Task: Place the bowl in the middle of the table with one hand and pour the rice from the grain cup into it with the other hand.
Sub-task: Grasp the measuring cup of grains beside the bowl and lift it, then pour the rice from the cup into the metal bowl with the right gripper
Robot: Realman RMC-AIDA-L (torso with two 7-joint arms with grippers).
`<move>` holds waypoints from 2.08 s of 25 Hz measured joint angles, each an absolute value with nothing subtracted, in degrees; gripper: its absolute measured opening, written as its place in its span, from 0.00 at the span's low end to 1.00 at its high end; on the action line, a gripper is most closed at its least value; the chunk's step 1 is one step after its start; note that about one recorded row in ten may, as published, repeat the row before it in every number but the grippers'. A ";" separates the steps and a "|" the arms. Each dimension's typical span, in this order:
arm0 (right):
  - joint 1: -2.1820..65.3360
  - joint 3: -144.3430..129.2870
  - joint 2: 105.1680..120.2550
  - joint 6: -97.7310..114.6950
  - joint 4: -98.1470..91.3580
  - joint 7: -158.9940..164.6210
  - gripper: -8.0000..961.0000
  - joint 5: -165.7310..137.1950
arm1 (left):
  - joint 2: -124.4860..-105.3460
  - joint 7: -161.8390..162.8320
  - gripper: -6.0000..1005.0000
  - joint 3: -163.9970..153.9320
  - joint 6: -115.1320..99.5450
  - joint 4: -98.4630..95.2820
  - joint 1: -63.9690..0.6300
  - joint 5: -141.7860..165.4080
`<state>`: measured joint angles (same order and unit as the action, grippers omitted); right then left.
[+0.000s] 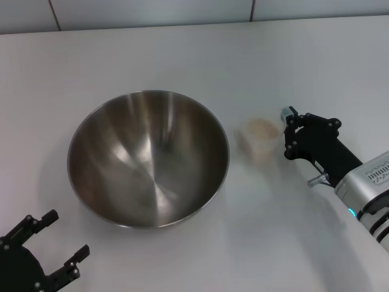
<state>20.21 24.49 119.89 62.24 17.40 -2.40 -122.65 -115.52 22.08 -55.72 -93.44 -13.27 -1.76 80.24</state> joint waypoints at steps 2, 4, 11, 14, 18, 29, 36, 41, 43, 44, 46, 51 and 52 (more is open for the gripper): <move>19.64 24.86 119.89 64.69 17.55 -2.43 0.02 -122.47 | -115.43 22.45 0.80 -55.79 -93.47 -13.29 -1.86 80.24; 19.43 24.87 119.88 65.84 17.58 -2.43 0.02 -122.46 | -115.41 22.46 0.80 -55.83 -93.49 -13.37 -1.91 80.24; 18.42 24.35 119.85 75.72 17.81 -3.27 0.01 -122.55 | -115.34 22.49 0.80 -55.83 -93.60 -13.38 -1.94 80.24; 18.32 24.26 119.82 79.37 19.79 -8.30 0.01 -122.65 | -115.23 22.50 0.80 -55.81 -93.61 -13.36 -1.94 80.24; 18.99 24.09 119.70 80.68 23.66 -16.69 0.01 -122.94 | -115.22 22.57 0.80 -55.81 -93.54 -13.36 -1.94 80.24; 20.43 20.37 119.86 79.10 31.68 -61.77 0.01 -130.30 | -115.22 23.38 0.80 -55.81 -93.25 -13.46 -1.93 80.24; 20.85 19.15 119.89 75.92 35.40 -88.15 0.01 -130.52 | -115.22 23.38 0.80 -55.80 -93.16 -13.57 -1.93 80.24; 23.13 18.19 119.89 74.54 35.41 -99.04 0.01 -131.04 | -115.17 23.38 0.80 -55.81 -93.05 -13.47 -2.01 80.24; 23.84 17.99 119.89 72.76 35.46 -104.95 0.01 -131.58 | -115.17 23.38 0.80 -55.81 -93.05 -13.45 -2.01 80.24; 24.01 17.97 119.89 71.78 35.63 -107.94 0.01 -131.72 | -115.16 23.38 0.80 -55.80 -93.05 -13.41 -2.01 80.24; 24.22 17.69 119.89 69.46 36.17 -115.29 0.01 -131.76 | -115.14 23.38 0.80 -55.81 -93.05 -13.36 -2.02 80.24; 24.38 15.84 119.88 67.71 36.78 -129.41 0.01 -131.84 | -115.13 23.38 0.80 -55.81 -93.05 -13.36 -2.02 80.24; 24.49 15.08 119.88 67.31 36.79 -135.16 0.01 -131.84 | -115.13 23.38 0.80 -55.81 -93.05 -13.36 -2.02 80.24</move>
